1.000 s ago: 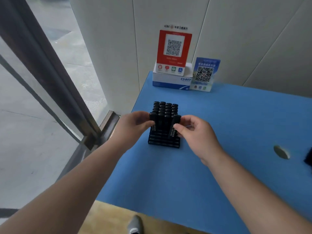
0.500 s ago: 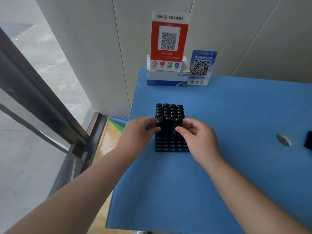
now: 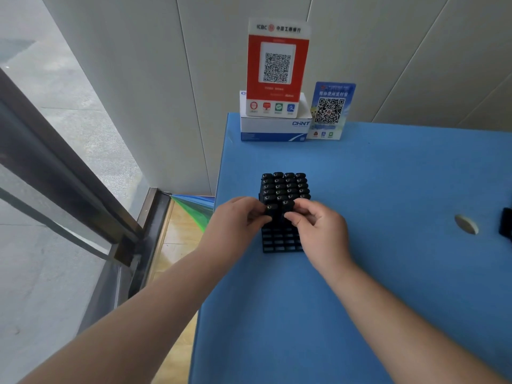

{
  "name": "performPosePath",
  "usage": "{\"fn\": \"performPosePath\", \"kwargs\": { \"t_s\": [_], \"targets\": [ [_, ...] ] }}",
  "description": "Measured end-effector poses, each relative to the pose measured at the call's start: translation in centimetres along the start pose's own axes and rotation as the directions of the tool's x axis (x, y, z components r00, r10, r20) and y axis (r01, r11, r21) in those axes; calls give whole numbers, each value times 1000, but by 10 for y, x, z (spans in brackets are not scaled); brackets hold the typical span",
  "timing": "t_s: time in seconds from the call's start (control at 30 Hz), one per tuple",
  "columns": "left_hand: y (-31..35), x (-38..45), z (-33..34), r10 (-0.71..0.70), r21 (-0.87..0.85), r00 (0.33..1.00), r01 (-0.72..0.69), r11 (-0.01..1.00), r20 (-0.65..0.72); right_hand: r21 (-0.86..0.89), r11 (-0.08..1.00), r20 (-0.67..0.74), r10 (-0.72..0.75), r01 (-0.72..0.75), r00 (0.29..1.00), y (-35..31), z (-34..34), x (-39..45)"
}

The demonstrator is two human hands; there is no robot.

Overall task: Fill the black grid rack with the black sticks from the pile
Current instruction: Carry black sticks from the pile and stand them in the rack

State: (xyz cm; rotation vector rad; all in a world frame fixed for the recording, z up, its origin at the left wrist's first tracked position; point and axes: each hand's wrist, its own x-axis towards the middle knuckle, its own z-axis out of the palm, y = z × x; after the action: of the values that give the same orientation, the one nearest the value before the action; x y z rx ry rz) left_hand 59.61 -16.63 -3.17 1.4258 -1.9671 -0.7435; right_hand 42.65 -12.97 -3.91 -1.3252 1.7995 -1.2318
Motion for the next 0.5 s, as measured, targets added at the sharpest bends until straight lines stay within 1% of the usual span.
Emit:
{"fn": "performPosePath", "kwargs": {
  "t_s": [0.17, 0.23, 0.37, 0.5],
  "targets": [
    [-2, 1, -2, 4, -34, 1000, -3, 999, 9, -152, 981, -19, -127, 123, 992, 0, 5, -1],
    [-2, 2, -2, 2, -44, 1000, -1, 999, 20, -203, 969, -34, -153, 143, 988, 3, 6, -3],
    [-3, 1, -2, -26, -56, 999, 27, 998, 30, -231, 964, -29, -146, 135, 989, 3, 7, -3],
    [5, 1, -4, -51, -89, 998, 53, 995, 23, -205, 977, -3, -57, 55, 998, -1, 0, -3]
  ]
}}
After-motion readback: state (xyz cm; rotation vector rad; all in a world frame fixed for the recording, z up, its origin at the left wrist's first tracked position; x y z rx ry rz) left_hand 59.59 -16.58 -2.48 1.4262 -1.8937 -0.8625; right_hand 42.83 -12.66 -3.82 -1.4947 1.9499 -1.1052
